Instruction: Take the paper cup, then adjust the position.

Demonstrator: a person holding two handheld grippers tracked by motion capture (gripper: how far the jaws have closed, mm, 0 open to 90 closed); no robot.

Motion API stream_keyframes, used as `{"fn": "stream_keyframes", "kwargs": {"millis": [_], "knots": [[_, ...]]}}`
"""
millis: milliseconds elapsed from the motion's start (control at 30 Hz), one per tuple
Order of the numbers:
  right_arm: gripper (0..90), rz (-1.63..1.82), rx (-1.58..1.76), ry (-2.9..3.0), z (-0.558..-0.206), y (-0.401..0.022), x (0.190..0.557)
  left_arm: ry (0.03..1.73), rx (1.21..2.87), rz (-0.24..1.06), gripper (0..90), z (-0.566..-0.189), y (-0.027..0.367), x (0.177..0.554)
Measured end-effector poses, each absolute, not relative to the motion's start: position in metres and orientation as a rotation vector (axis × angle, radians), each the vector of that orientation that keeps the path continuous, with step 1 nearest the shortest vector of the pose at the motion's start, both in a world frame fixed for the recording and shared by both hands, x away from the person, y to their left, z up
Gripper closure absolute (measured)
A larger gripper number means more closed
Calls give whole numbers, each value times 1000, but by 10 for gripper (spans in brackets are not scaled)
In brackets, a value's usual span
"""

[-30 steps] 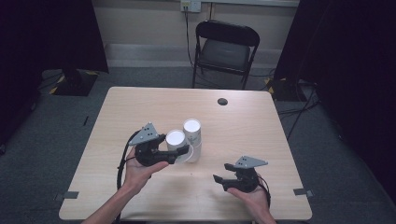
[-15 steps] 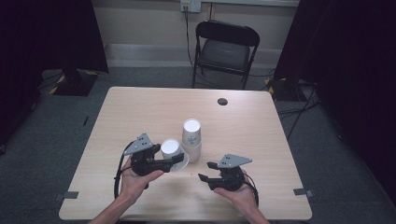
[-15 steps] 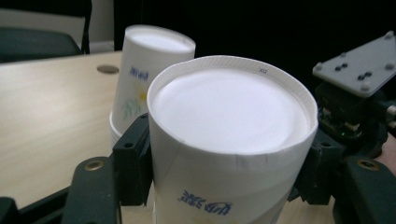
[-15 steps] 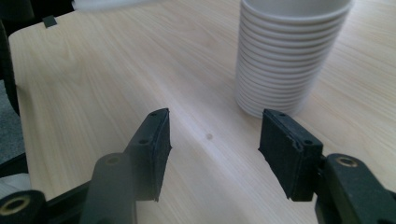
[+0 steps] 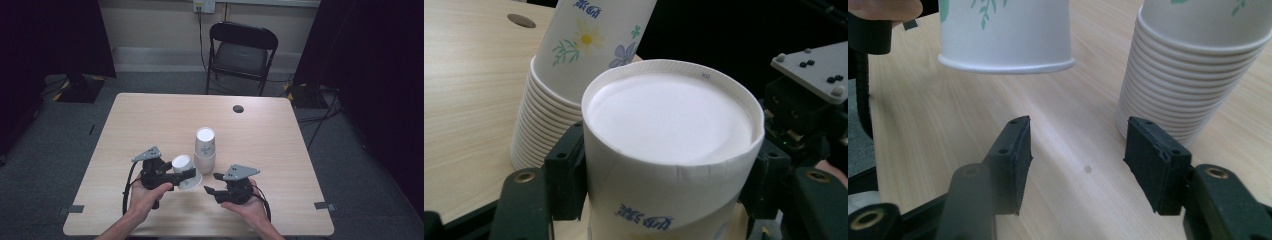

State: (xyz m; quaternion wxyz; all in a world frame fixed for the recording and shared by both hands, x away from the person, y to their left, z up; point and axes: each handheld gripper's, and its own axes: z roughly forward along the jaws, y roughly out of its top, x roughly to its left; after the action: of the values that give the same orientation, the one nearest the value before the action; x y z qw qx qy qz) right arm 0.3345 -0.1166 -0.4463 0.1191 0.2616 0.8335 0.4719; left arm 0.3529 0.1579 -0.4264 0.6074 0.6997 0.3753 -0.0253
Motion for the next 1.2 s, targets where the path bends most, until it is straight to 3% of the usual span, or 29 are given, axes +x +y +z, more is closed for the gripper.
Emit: {"fn": "stream_keyframes", "kwargs": {"millis": [667,1200], "knots": [[601,1487,711,2374,-448,-108,328,870,1529,-250,342,-428,144,344],[661,1541,685,2320,-445,-103,326,860,1509,-282,340,-427,143,340]]}}
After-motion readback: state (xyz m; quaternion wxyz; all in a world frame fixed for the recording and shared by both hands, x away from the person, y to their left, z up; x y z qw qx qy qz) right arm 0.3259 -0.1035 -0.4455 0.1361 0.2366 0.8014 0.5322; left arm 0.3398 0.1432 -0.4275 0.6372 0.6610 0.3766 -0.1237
